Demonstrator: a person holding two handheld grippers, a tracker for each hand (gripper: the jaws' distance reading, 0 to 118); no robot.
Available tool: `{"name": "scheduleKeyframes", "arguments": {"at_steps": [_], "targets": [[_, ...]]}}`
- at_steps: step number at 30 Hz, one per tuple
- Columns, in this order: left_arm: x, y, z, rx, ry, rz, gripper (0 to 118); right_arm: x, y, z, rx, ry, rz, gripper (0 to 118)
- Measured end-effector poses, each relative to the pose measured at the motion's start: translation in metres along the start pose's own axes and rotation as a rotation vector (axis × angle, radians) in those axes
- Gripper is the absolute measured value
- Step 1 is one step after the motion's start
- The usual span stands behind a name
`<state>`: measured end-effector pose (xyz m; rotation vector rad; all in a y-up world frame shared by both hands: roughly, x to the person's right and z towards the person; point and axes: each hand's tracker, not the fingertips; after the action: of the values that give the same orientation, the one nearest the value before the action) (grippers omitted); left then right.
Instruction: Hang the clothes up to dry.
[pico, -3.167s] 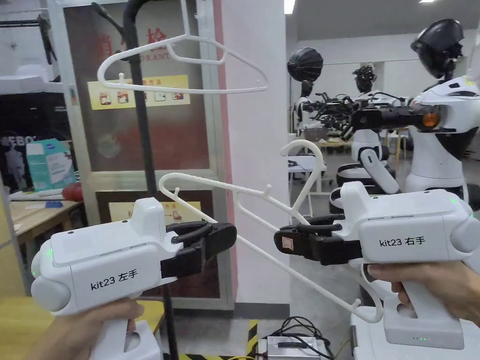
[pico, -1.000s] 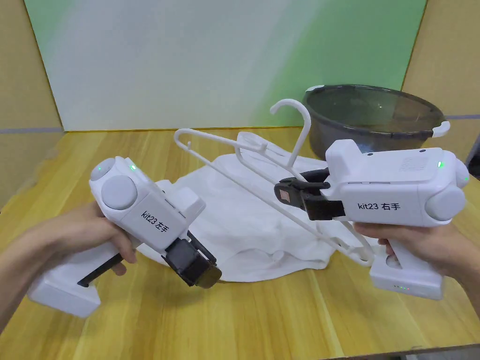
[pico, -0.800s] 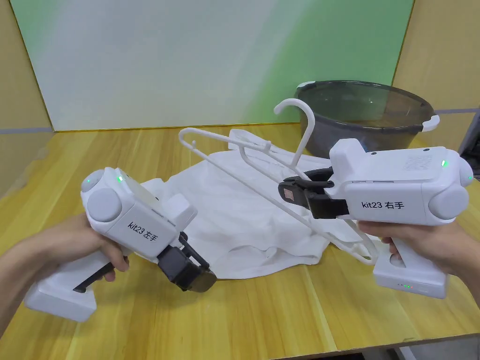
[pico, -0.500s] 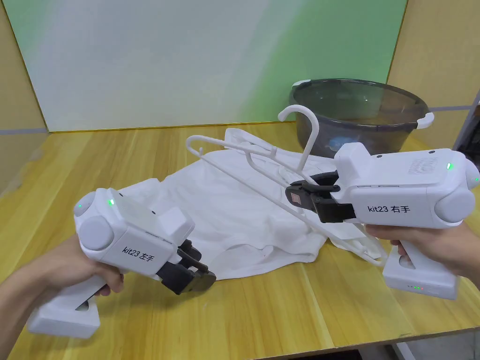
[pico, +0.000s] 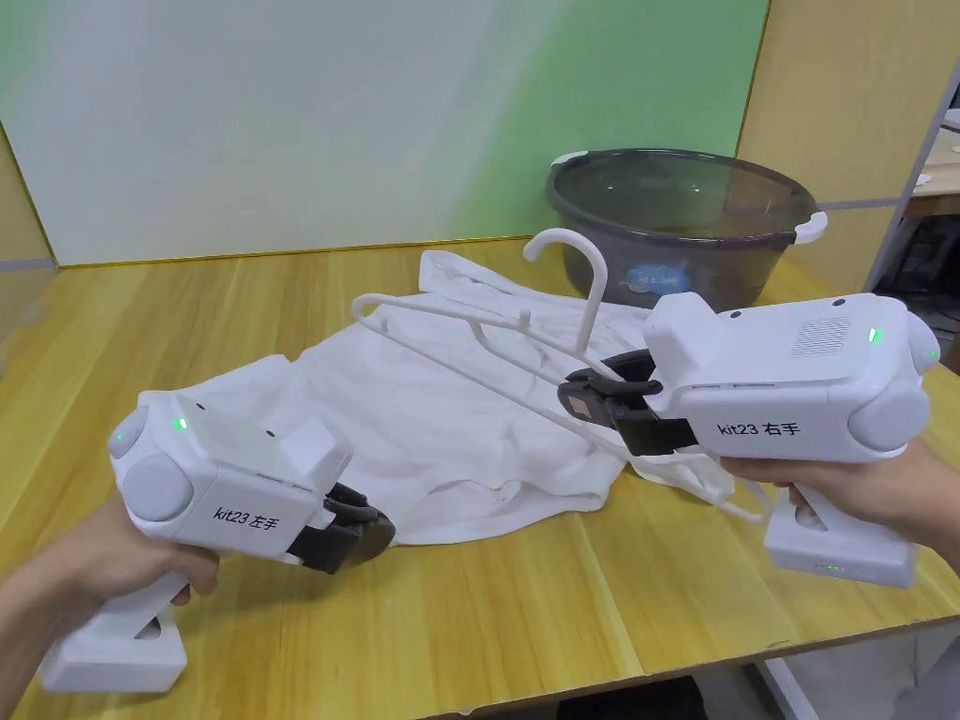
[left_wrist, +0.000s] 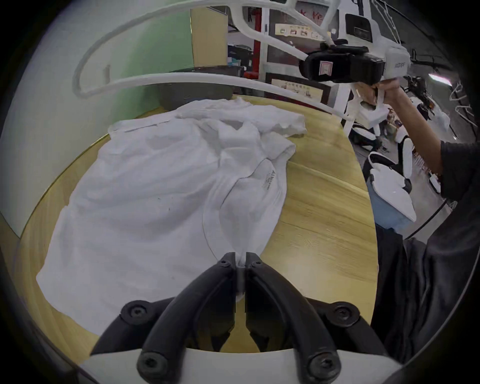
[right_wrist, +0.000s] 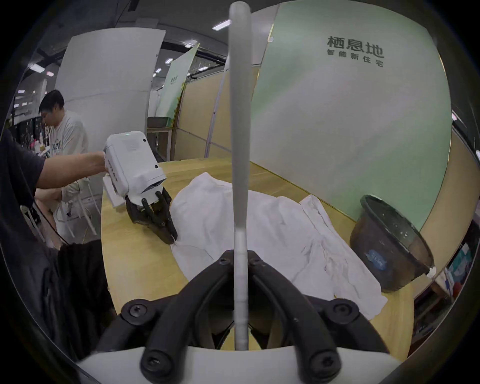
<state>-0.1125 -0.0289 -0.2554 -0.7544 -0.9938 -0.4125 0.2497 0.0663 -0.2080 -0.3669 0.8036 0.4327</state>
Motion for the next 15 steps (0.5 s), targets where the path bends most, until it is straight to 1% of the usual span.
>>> {"name": "scheduleKeyframes", "arguments": {"at_steps": [2,3,4,5,6,7,8,9,11,12,15], "targets": [[-0.004,0.002,-0.001,0.008,0.044,0.042,1,0.001,-0.003,0.003,-0.009,-0.011,0.008,5],[-0.002,0.001,-0.001,0.025,0.081,0.010,0,0.002,-0.006,0.005,-0.009,-0.024,0.016,5],[0.000,-0.003,-0.001,0.029,0.113,-0.002,0,0.002,-0.009,0.008,-0.005,-0.046,0.034,5],[-0.001,-0.005,0.000,0.026,0.080,0.017,0,0.001,-0.010,0.012,-0.007,-0.071,0.062,5],[-0.001,-0.004,-0.001,0.030,0.082,0.025,0,-0.002,-0.012,0.015,-0.025,-0.089,0.097,5],[-0.002,-0.004,0.000,0.033,0.085,0.030,0,-0.006,-0.013,0.017,-0.058,-0.115,0.158,5],[-0.002,-0.006,0.000,0.034,0.081,0.028,0,-0.013,-0.016,0.017,-0.096,-0.139,0.246,5],[-0.002,-0.006,0.000,0.033,0.083,0.030,0,-0.018,-0.019,0.018,-0.115,-0.150,0.302,5],[0.001,-0.004,0.001,0.031,0.076,0.036,0,-0.030,-0.029,0.023,-0.117,-0.178,0.379,5],[0.000,-0.004,0.001,0.032,0.072,0.050,0,-0.035,-0.035,0.026,-0.121,-0.174,0.409,5],[-0.001,-0.001,0.001,0.032,0.065,0.061,0,-0.058,-0.051,0.035,-0.114,-0.156,0.535,5]]}}
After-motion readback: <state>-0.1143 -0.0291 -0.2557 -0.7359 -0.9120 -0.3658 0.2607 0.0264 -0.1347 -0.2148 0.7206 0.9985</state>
